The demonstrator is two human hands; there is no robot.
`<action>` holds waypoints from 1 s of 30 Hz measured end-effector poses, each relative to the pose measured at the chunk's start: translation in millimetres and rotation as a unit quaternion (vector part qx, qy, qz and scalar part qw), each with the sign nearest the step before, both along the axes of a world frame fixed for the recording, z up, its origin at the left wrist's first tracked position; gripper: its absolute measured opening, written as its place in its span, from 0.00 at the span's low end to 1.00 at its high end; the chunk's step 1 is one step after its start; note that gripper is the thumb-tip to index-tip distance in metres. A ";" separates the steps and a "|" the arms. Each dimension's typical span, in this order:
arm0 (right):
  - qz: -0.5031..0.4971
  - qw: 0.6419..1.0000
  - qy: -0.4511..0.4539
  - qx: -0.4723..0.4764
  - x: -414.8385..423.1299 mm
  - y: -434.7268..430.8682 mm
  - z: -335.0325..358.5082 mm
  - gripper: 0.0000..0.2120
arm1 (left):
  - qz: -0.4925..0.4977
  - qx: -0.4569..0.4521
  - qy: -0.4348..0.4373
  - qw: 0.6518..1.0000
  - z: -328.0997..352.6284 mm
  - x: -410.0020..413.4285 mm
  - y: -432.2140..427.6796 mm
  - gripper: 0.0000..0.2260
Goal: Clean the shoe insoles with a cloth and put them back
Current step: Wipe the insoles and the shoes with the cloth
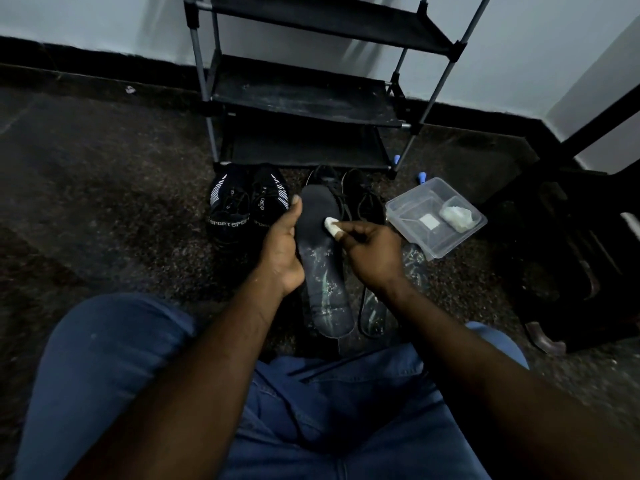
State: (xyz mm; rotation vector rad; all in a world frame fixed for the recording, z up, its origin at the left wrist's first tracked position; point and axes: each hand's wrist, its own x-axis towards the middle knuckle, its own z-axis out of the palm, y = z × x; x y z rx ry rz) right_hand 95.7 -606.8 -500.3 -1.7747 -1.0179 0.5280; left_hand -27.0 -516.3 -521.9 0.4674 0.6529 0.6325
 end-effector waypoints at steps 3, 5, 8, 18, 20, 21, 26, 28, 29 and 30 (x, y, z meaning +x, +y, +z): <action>-0.035 0.998 0.051 -0.009 1.3 5.2 -1.2 0.07 | -0.052 0.003 -0.008 0.999 0.2 -0.6 -11.5 0.27; -0.032 0.996 0.077 -0.010 2.5 5.9 -1.5 0.08 | -0.056 0.005 -0.005 0.998 0.2 0.0 -14.0 0.28; -0.009 1.000 0.013 -0.014 2.8 0.3 3.7 0.08 | -0.052 -0.004 -0.006 0.999 3.4 0.2 -13.6 0.29; 0.006 0.921 -0.387 -0.049 5.2 -7.9 1.7 0.10 | -0.032 -0.046 -0.002 0.998 -2.0 2.2 -11.5 0.33; 0.043 0.906 -0.418 -0.052 -6.1 -7.7 3.3 0.11 | -0.029 -0.051 -0.006 0.998 -2.4 0.4 -11.3 0.33; 0.088 0.895 -0.434 -0.049 -13.6 -10.7 3.8 0.12 | -0.030 -0.057 -0.011 0.998 -0.6 -1.6 -10.7 0.33; 0.058 0.897 -0.437 -0.041 -13.6 -8.7 5.7 0.14 | -0.027 -0.056 -0.017 0.998 -3.5 -1.8 -6.9 0.32; 0.033 0.899 -0.433 -0.053 -16.9 -6.5 6.3 0.14 | -0.023 -0.047 -0.004 0.999 -4.1 1.3 -7.4 0.32; 0.063 0.893 -0.443 -0.048 -22.0 -7.3 5.7 0.15 | -0.020 -0.050 0.003 0.999 -4.4 2.3 -7.4 0.33; 0.106 0.883 -0.455 -0.041 -27.6 -9.4 4.7 0.16 | -0.016 -0.052 0.015 0.998 -3.6 3.0 -7.5 0.34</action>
